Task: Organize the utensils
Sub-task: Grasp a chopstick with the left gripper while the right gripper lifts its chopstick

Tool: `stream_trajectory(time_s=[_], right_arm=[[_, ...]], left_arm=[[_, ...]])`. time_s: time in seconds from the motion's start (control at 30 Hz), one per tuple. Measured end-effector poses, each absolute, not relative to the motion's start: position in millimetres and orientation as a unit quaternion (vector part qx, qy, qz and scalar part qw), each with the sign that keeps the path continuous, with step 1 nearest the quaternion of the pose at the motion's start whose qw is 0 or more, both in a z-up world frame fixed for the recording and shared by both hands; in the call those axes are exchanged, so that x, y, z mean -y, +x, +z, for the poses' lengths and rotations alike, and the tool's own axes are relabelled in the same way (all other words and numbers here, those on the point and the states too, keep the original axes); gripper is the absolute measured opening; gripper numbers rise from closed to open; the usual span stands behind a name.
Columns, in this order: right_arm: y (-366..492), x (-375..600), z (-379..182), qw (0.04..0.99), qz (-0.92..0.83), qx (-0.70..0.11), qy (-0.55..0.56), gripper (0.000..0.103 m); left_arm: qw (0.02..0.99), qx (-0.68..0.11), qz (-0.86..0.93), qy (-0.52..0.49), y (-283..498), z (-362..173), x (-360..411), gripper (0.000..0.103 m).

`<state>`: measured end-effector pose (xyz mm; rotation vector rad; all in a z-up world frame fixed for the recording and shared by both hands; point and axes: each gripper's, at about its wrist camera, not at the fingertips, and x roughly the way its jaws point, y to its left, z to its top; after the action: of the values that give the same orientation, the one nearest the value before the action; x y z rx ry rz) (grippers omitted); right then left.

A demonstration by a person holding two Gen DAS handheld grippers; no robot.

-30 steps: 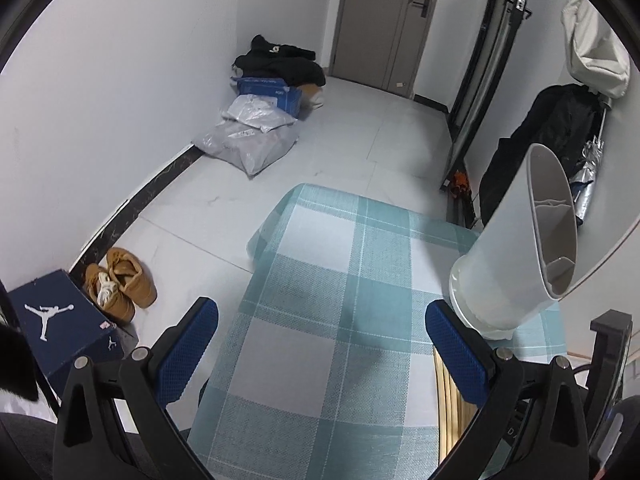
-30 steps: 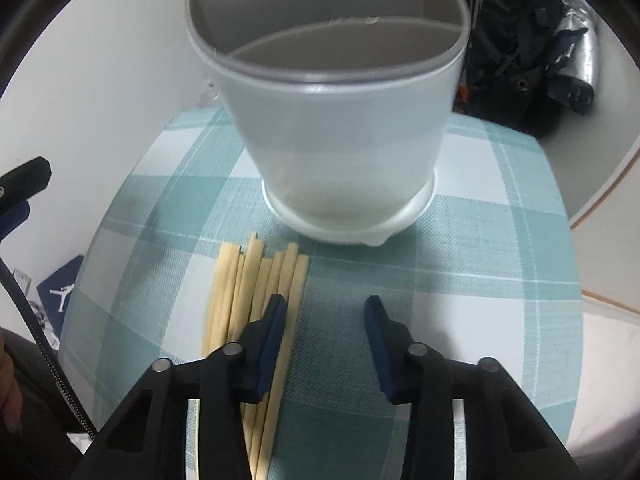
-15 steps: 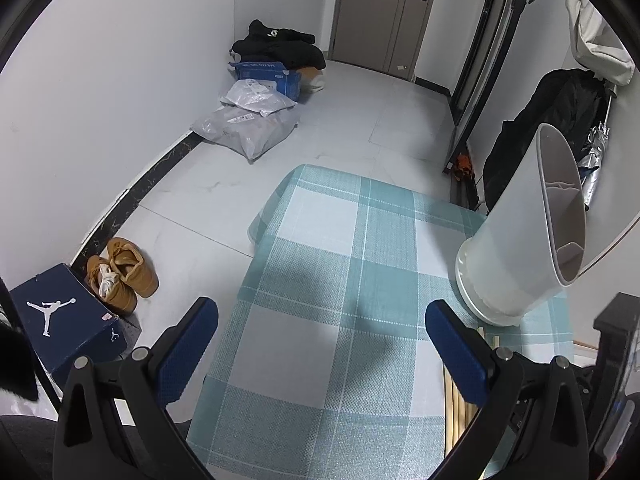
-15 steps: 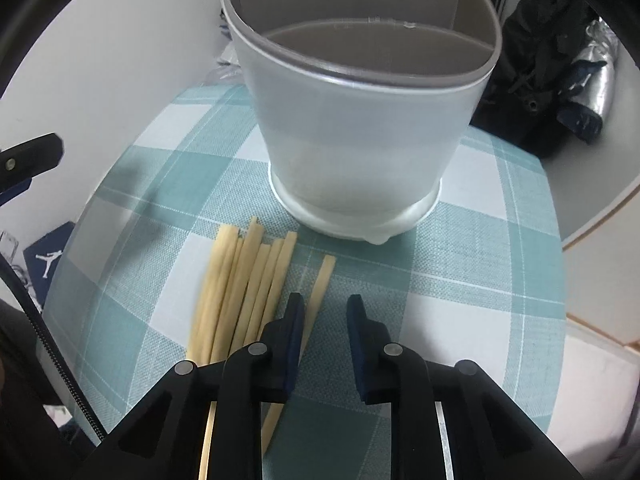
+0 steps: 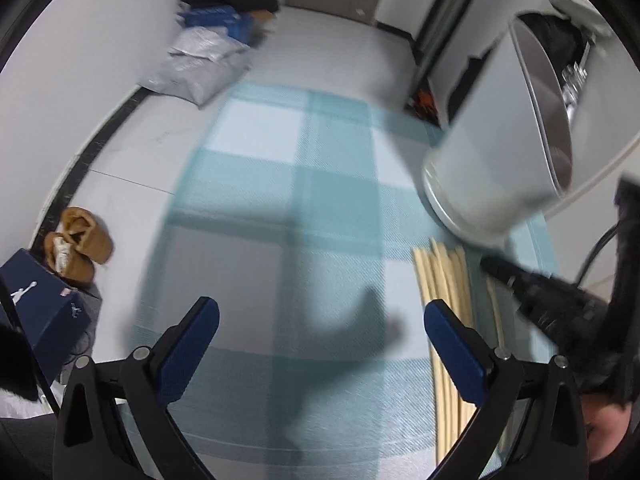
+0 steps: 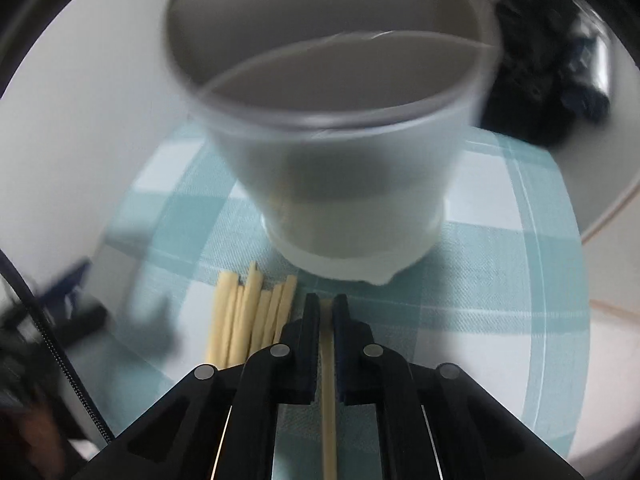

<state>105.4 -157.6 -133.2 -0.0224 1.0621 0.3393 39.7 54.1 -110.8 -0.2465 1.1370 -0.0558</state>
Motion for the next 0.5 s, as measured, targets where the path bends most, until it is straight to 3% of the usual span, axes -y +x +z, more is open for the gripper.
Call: stream_trajectory(time_s=[0.37,0.5], right_arm=[[90,264,-107,0.847,0.172,-0.450,0.224,0.006],[84,297,-101,0.844,0.171,-0.435,0.263,0.006]], left_arm=[[0.824,-0.564,-0.024,-0.055,40,-123,-17,0.098],[0.828,-0.560,-0.009,-0.033,40,-122,-12,0.098]])
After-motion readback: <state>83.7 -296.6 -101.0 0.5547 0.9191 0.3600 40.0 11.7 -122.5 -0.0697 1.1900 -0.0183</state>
